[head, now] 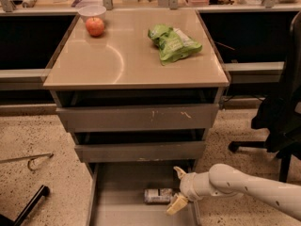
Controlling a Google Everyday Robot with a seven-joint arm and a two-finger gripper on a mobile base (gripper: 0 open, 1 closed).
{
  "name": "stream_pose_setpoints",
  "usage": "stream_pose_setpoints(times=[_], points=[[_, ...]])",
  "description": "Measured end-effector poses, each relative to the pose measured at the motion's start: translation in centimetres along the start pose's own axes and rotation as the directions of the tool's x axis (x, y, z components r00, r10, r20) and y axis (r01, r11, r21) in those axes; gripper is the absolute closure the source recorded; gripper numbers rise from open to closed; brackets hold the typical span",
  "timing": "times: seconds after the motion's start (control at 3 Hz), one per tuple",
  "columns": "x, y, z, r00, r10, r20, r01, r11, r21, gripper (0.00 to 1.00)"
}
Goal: Pick blue plastic bottle from bottom drawer and place on counter
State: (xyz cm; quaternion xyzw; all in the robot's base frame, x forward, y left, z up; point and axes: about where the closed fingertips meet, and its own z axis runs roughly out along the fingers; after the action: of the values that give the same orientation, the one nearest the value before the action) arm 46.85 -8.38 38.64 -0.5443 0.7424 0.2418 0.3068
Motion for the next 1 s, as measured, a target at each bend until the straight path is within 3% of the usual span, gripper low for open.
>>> stream_pose_setpoints(times=[0.33,0.67,1.0], points=[[0.0,0.0,0.0,1.000,0.000,0.000,0.000,1.0000,0.000,0.00],[1.5,-0.9,3.4,1.000,0.017,-0.010,-0.018,0.9992,-0.036,0.00],[4.6,-2.1,8.3,0.999,0.049,-0.016,-0.050,0.9963,-0.070,0.00]])
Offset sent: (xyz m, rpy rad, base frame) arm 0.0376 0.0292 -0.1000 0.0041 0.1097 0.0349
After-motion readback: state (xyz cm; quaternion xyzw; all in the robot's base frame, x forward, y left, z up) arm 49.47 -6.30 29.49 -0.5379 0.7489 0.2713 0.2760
